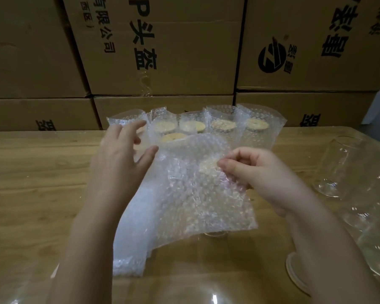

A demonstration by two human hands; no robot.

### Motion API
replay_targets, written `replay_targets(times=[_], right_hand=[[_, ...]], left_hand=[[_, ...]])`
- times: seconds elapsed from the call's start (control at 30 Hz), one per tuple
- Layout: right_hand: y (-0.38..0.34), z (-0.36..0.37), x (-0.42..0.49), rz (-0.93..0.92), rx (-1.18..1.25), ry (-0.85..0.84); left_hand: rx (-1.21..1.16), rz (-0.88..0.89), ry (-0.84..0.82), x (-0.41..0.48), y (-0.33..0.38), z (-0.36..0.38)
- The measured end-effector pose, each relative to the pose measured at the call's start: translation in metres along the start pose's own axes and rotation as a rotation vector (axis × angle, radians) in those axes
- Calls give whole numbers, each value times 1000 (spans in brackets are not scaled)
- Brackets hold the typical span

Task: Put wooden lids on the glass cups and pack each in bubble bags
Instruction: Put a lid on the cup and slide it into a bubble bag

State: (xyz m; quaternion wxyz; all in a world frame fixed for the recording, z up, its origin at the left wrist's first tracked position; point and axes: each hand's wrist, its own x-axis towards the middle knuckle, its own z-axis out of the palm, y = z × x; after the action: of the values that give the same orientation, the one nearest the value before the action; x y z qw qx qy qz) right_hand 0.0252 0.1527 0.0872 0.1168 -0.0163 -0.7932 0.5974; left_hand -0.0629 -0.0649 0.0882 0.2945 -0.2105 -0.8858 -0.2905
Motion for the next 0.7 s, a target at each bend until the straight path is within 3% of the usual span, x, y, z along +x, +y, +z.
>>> replay_targets(times=[0.13,0.3,0.4,0.57,0.7], right_hand=[[1,-1,2,54,73,16],[-3,0,0,13,146,93],[-7,6,-3,-31,136,173],[-10,28,-8,-74,-27,249],[-13,34,-11,-48,18,44]], left_hand=[[-68,147,25,-4,15,-6],[-441,184,-403,-12,37,-15],[-493,212,-564,-14,44,-13],[-562,108,-501,-14,46,-8],[-519,86,-515,-14,45,-10]])
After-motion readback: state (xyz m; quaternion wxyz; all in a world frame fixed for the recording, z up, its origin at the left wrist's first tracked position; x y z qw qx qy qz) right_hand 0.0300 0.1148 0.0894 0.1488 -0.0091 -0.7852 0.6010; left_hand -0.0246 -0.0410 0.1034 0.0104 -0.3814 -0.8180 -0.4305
